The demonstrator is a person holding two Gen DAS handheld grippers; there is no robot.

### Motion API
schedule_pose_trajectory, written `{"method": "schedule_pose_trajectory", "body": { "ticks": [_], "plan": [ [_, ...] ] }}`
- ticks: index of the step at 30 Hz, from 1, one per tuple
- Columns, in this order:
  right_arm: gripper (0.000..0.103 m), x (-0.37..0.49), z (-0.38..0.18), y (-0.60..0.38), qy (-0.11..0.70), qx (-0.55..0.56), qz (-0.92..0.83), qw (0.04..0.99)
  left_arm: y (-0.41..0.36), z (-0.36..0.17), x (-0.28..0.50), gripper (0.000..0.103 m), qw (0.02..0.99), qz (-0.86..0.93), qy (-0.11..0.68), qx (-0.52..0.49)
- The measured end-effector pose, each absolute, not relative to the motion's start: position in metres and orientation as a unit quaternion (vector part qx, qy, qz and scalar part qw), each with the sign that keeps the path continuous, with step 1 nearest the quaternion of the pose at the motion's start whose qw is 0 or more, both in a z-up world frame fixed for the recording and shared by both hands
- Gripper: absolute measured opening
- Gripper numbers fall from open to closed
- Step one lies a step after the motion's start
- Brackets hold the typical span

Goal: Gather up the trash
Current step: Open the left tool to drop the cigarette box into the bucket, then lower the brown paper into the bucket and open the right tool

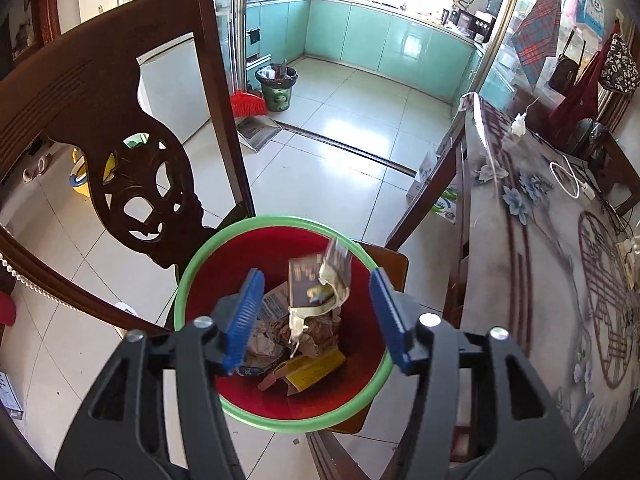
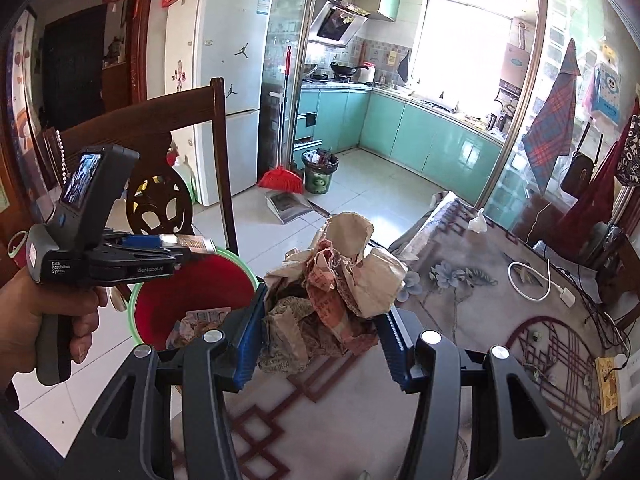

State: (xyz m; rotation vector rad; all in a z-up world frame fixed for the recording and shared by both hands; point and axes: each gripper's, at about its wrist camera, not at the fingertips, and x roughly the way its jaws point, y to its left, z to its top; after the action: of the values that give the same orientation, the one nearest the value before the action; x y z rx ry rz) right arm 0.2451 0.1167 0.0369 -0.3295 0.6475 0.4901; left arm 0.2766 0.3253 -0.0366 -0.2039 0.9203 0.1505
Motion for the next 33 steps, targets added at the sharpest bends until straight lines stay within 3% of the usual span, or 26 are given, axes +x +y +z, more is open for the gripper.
{"method": "schedule_pose_trajectory", "body": {
  "ticks": [3, 12, 21, 29, 32, 33],
  "plan": [
    [0.050, 0.247, 0.030, 0.126, 0.318, -0.159, 0.245, 0.902, 0.333, -0.017, 0.269, 0.078, 0.901, 0.085, 0.413, -0.105],
    [0.050, 0.250, 0.015, 0.185, 0.321, -0.166, 0.296, 0.884, 0.382, 0.033, 0.232, 0.095, 0.916, 0.198, 0.323, -0.133],
    [0.051, 0.257, -0.015, 0.267, 0.332, -0.179, 0.337, 0.863, 0.428, 0.062, 0.195, 0.098, 0.907, 0.273, 0.256, -0.193],
    [0.053, 0.275, -0.054, 0.309, 0.366, -0.190, 0.330, 0.849, 0.444, 0.071, 0.186, 0.098, 0.902, 0.288, 0.242, -0.211],
    [0.061, 0.283, -0.064, 0.312, 0.389, -0.183, 0.329, 0.841, 0.445, 0.072, 0.186, 0.098, 0.902, 0.287, 0.241, -0.215],
    [0.069, 0.284, -0.066, 0.313, 0.393, -0.185, 0.331, 0.838, 0.445, 0.072, 0.186, 0.098, 0.902, 0.287, 0.241, -0.215]
  ]
}}
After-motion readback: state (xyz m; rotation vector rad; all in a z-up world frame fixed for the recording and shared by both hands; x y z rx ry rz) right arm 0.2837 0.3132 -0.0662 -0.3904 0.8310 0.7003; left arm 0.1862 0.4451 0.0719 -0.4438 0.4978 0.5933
